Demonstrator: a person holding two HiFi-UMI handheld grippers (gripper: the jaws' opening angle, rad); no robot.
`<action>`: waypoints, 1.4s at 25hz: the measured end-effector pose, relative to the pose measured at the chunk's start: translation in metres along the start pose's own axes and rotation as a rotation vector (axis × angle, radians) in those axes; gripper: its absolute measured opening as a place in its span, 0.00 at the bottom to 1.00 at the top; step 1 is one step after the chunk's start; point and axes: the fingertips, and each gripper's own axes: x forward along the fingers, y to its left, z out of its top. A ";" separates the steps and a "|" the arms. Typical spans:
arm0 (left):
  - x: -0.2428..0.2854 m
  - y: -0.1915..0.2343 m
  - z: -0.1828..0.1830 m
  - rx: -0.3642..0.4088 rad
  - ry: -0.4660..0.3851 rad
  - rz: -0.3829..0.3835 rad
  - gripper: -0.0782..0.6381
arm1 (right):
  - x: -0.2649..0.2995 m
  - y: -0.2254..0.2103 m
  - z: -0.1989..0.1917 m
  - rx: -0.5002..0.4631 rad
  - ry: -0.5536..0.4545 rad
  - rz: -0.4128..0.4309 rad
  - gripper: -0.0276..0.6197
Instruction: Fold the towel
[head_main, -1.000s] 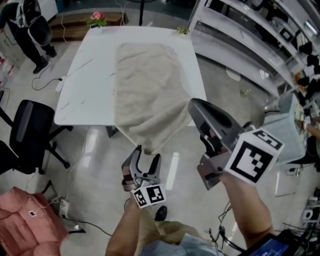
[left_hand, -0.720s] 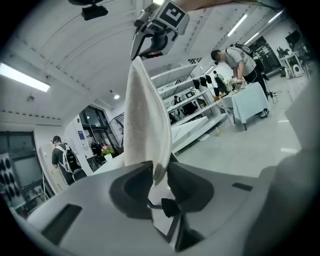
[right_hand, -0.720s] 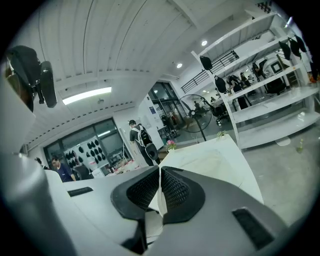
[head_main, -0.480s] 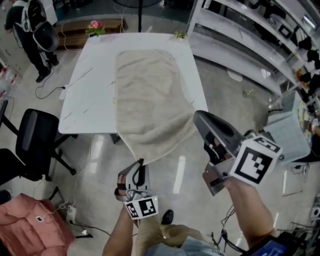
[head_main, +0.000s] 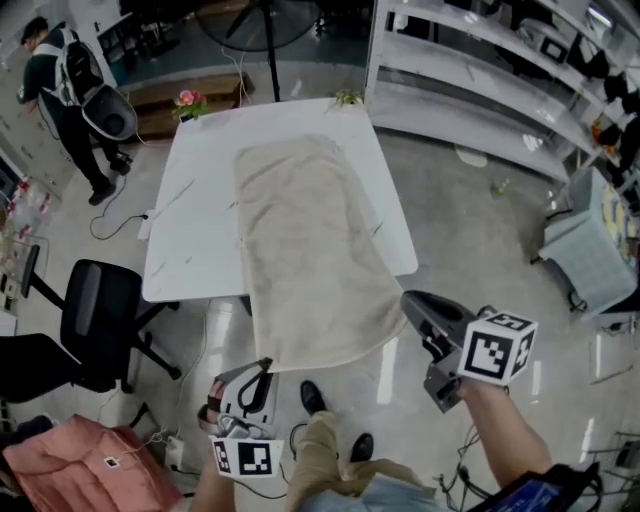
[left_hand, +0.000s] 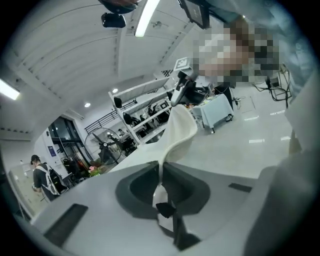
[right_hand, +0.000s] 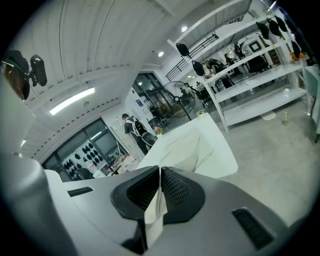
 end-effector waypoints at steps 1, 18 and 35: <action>-0.004 0.001 0.003 -0.011 -0.006 -0.010 0.15 | -0.005 -0.003 -0.005 0.014 0.001 -0.004 0.09; 0.007 0.110 0.059 -0.079 -0.083 0.075 0.15 | -0.015 0.002 0.066 0.106 -0.251 -0.008 0.08; 0.091 0.233 0.090 -0.130 -0.133 0.136 0.15 | 0.053 -0.004 0.187 0.123 -0.439 0.015 0.08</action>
